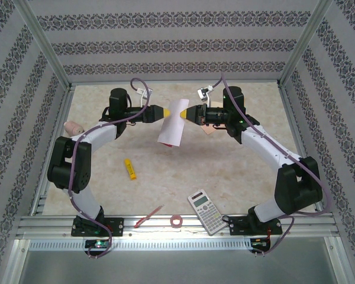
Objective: Place the letter into the envelope and seal it
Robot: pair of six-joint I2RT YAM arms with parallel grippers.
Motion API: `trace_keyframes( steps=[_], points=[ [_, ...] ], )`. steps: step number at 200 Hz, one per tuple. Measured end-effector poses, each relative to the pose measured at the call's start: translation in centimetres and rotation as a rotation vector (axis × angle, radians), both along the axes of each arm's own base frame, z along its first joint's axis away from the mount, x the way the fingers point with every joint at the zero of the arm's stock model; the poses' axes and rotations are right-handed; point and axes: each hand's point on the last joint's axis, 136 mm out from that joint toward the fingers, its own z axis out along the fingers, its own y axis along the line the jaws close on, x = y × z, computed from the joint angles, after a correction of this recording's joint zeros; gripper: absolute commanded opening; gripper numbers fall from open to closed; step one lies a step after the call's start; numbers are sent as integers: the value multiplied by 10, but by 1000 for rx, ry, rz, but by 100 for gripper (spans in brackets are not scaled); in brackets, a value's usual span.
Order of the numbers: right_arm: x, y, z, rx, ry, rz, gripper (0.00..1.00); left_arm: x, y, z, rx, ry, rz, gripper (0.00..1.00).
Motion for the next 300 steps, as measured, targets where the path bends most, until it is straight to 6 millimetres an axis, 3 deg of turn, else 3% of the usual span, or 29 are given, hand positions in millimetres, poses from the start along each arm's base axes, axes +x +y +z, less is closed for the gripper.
trace_keyframes(
  steps=[23,59,112,171,221,300],
  points=[
    [2,1,-1,0,11,-1,0,1,-2,0,-44,19,-22,100],
    [5,2,13,14,-23,-1,0,1,-3,-2,-52,40,-32,100],
    [11,4,19,23,-43,3,0,-7,1,-19,24,73,-19,100],
    [21,8,8,28,-27,2,0,-11,1,-12,21,60,-28,100],
    [25,10,18,50,-62,1,0,-14,1,-9,16,56,-40,99],
    [35,14,3,46,-44,1,0,-20,1,19,-22,32,-50,89]
  ],
)
